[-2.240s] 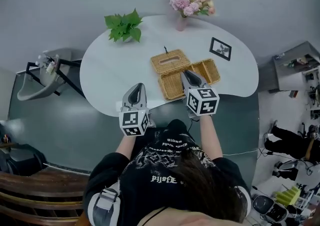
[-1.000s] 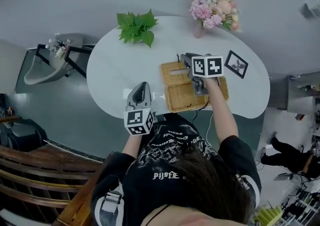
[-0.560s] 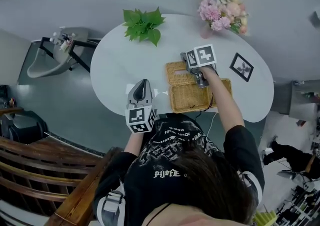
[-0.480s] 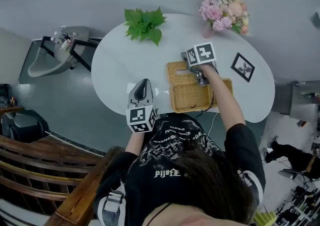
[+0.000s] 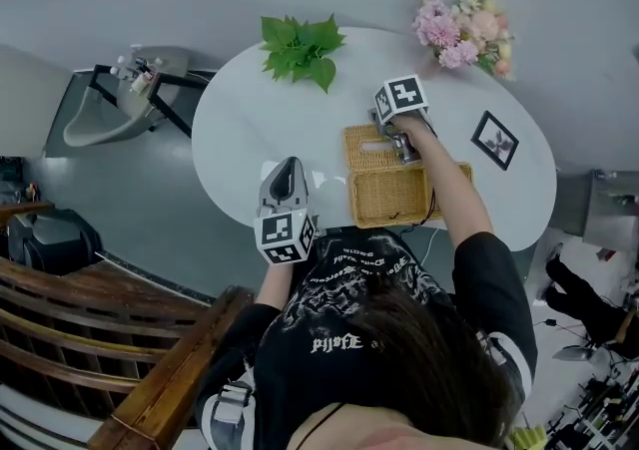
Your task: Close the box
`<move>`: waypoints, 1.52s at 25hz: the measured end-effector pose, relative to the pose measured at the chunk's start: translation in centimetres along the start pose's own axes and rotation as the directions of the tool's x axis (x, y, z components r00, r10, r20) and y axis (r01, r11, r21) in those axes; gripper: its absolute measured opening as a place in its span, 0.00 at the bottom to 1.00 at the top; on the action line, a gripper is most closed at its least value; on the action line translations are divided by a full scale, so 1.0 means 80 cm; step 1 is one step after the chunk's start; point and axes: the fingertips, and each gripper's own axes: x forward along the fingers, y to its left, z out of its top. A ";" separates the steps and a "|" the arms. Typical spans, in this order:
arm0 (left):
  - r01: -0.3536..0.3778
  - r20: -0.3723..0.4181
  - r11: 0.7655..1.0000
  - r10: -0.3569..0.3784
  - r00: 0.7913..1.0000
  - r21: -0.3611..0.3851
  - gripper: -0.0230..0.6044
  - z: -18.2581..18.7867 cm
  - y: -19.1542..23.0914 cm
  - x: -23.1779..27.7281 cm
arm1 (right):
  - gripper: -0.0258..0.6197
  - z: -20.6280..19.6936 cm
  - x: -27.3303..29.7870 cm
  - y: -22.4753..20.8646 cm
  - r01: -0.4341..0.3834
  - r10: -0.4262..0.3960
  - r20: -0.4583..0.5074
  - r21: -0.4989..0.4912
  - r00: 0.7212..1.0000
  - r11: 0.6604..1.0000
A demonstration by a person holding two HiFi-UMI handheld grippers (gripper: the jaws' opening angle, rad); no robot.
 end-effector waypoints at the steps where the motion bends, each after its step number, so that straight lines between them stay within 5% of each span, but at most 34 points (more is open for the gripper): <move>1: -0.005 0.002 1.000 0.005 1.000 -0.003 0.08 0.001 0.002 -0.001 | 0.32 -0.001 0.004 -0.001 0.007 -0.007 -0.015 0.001 1.000 1.000; 5: 0.000 -0.006 1.000 0.000 1.000 -0.015 0.08 -0.004 0.006 -0.003 | 0.31 -0.005 0.017 -0.006 -0.001 0.003 -0.063 0.033 0.998 0.999; 9: 0.005 -0.011 1.000 -0.005 1.000 -0.019 0.08 -0.008 0.003 -0.005 | 0.11 -0.009 0.020 -0.014 0.019 -0.014 -0.097 0.052 0.995 0.998; 14: 0.048 0.010 0.999 -0.048 0.999 -0.019 0.08 -0.006 -0.005 -0.007 | 0.10 -0.011 0.016 -0.012 0.019 -0.016 -0.092 0.037 0.996 0.999; 28: 0.145 -0.016 0.989 -0.146 0.989 -0.029 0.08 -0.024 -0.025 -0.011 | 0.09 -0.003 -0.013 0.005 -0.011 0.009 0.077 0.024 0.997 1.000; 38: 0.199 -0.037 0.980 -0.200 0.979 -0.027 0.08 -0.037 -0.030 -0.015 | 0.09 0.006 -0.053 0.019 -0.036 0.034 0.241 0.005 0.970 0.999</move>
